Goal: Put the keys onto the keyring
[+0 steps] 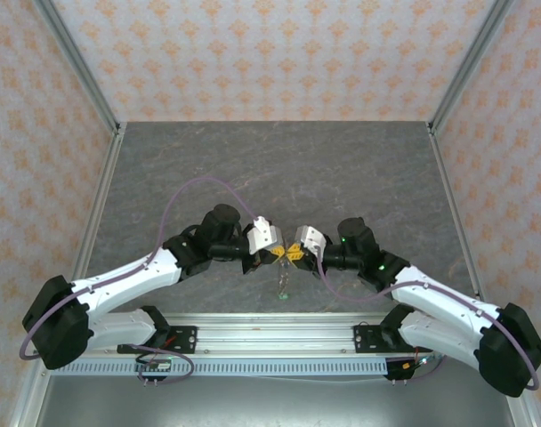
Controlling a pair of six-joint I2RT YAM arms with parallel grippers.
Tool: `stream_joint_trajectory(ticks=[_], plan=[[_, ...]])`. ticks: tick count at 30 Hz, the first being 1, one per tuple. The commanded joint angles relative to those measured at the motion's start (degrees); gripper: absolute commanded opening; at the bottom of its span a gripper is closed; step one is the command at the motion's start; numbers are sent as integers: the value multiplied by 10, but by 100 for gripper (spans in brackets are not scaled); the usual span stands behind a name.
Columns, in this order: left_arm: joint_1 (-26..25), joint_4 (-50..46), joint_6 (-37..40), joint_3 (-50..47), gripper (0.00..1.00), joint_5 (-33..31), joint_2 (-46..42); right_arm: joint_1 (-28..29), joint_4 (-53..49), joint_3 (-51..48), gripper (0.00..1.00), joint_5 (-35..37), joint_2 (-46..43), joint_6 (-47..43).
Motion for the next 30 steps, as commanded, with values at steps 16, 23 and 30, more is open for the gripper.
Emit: stream_joint_trajectory(ticks=[16, 23, 30], plan=[[-2, 26, -5, 3, 0, 15, -24, 0, 59, -13, 21, 6, -51, 30], [-2, 31, -6, 4, 0, 18, -22, 0, 59, 1, 16, -4, -26, 23], [-2, 34, -6, 1, 0, 26, -17, 0, 97, 4, 9, -16, 0, 34]])
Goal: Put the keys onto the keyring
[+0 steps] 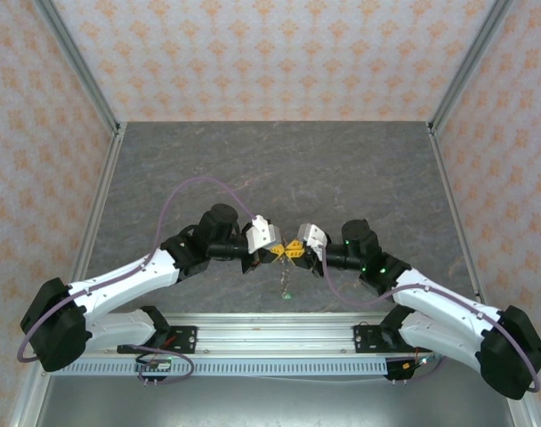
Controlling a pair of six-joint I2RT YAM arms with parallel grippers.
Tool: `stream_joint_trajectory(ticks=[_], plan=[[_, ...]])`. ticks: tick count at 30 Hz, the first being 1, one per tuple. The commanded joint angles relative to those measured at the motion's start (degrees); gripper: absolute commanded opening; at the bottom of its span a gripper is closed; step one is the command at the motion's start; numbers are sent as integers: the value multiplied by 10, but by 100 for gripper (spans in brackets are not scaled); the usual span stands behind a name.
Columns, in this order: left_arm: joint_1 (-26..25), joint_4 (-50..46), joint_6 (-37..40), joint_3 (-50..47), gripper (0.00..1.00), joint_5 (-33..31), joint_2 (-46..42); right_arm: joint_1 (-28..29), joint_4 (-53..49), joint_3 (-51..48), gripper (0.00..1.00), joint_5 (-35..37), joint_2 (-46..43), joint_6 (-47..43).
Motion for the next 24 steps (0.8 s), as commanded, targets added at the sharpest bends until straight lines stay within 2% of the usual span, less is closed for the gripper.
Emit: stream_joint_trajectory(ticks=[1, 8, 9, 15, 19, 24], plan=[[-2, 32, -5, 0, 0, 27, -7, 0, 37, 20, 8, -12, 9, 6], [-2, 13, 8, 10, 0, 24, 6, 0, 28, 25, 0, -12, 9, 6], [-2, -1, 14, 16, 3, 21, 9, 0, 18, 29, 0, -12, 7, 4], [-3, -106, 72, 58, 10, -6, 39, 0, -102, 82, 0, 0, 5, -39], [-4, -111, 78, 67, 9, -9, 53, 0, -133, 102, 0, -3, 5, -50], [-5, -104, 79, 71, 0, -11, 63, 0, -169, 132, 0, 1, 10, -67]])
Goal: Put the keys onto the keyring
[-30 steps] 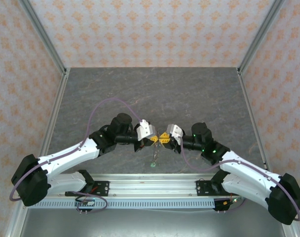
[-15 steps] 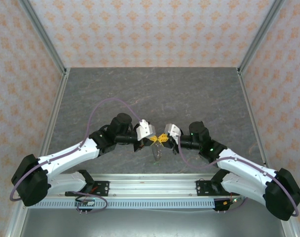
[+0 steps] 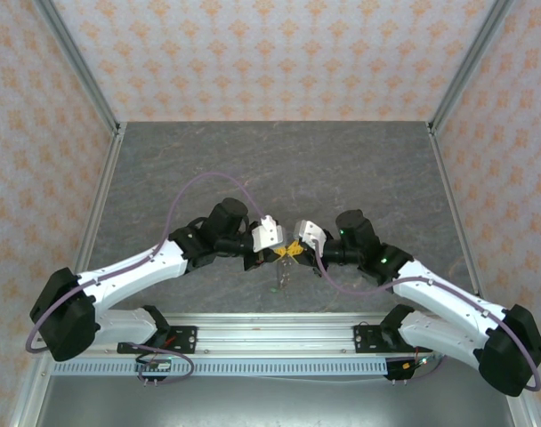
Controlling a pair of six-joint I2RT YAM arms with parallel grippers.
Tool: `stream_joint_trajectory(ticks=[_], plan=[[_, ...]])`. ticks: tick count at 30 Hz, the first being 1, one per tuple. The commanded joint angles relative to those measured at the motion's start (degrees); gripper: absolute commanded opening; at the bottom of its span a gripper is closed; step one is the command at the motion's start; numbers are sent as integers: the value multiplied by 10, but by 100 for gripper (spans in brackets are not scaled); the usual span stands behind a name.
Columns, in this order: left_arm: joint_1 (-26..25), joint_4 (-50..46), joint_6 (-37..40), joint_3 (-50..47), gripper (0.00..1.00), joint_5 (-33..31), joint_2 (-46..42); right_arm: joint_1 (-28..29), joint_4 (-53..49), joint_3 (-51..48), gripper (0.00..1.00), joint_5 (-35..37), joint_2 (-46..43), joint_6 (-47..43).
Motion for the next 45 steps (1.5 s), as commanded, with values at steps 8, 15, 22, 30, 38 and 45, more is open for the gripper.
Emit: stream_joint_trajectory(ticks=[8, 15, 22, 30, 38, 45], plan=[[-5, -1, 2, 5, 0, -10, 15, 0, 12, 48, 0, -16, -7, -28], [1, 106, -54, -25, 0, 26, -11, 0, 87, -19, 12, 10, -23, -1], [2, 127, -67, -26, 0, 52, -20, -1, 132, -47, 8, 5, -24, 20], [11, 174, -99, -48, 0, 69, -46, -2, 155, -67, 2, -1, -30, 34], [9, 36, -40, -8, 13, 17, -32, -2, 68, -4, 0, -20, -19, 14], [3, 10, -29, 8, 18, -9, -18, -2, -8, 48, 0, -29, -12, -22]])
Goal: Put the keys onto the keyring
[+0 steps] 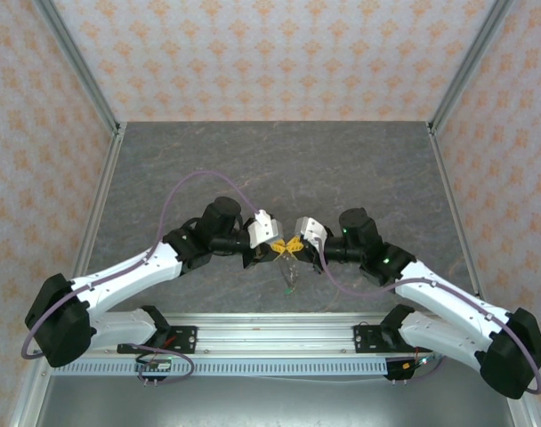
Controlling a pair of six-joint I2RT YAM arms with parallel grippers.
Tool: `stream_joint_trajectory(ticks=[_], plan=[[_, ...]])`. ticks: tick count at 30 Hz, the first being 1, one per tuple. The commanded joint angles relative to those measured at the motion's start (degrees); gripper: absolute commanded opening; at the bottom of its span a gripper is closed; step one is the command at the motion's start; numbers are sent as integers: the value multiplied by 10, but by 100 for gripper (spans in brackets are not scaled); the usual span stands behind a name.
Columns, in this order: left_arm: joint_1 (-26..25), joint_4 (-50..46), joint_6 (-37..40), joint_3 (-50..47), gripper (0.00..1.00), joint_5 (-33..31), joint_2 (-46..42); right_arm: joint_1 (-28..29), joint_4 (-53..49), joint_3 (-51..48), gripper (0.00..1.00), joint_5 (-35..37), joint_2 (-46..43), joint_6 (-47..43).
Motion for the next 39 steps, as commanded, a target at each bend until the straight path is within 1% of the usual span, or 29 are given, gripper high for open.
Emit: stream_joint_trajectory(ticks=[1, 5, 9, 12, 14, 17, 20, 27, 39], plan=[[-10, -30, 22, 22, 18, -19, 11, 0, -29, 44, 0, -25, 2, -29], [-16, -52, 33, 36, 18, -21, 26, 5, -47, 62, 0, -23, 4, -43], [-20, -53, 34, 39, 18, -21, 32, 11, -67, 77, 0, -20, 7, -52], [-21, -53, 35, 39, 9, -20, 33, 14, -65, 76, 0, -21, 3, -52], [-21, -54, 36, 40, 0, -21, 33, 14, -54, 68, 0, -19, -4, -48], [-21, -53, 35, 38, 0, -20, 29, 14, -33, 51, 0, -5, -15, -42], [-21, -32, 25, 28, 0, -23, 23, 14, -21, 38, 0, 10, -20, -36], [-21, 29, -3, 3, 0, -39, 3, 14, -1, 20, 0, 10, -31, -18], [-21, 43, -15, -3, 0, -34, -4, 14, 46, -11, 0, 11, -32, 8]])
